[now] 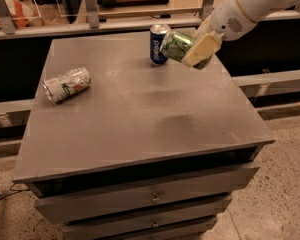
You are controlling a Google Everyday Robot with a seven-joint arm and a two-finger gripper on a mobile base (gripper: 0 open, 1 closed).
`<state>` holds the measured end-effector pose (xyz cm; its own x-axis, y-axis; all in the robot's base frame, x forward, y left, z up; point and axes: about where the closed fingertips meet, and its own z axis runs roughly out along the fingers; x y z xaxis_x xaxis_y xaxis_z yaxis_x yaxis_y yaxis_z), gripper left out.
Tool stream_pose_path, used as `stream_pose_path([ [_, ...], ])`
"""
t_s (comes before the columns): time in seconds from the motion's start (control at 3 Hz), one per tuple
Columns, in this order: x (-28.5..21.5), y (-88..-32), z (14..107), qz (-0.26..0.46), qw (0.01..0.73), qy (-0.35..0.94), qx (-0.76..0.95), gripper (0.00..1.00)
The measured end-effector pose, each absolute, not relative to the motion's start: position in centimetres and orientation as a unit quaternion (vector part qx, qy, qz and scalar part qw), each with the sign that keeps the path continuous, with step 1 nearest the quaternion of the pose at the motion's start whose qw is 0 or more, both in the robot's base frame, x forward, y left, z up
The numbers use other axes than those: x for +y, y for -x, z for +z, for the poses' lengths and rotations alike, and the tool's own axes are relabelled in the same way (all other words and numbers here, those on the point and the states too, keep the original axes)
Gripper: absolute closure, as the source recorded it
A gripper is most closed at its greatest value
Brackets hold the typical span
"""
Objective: Move green can near pepsi can
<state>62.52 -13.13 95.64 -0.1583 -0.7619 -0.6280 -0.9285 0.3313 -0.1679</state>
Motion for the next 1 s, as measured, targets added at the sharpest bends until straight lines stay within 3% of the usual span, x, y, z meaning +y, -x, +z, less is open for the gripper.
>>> stream_pose_path([
  [0.67, -12.6, -68.1, 91.0, 0.016, 0.218, 0.573, 0.79, 1.0],
  [1.0, -13.3, -69.2, 88.7, 0.003, 0.193, 0.559, 0.806, 1.0],
])
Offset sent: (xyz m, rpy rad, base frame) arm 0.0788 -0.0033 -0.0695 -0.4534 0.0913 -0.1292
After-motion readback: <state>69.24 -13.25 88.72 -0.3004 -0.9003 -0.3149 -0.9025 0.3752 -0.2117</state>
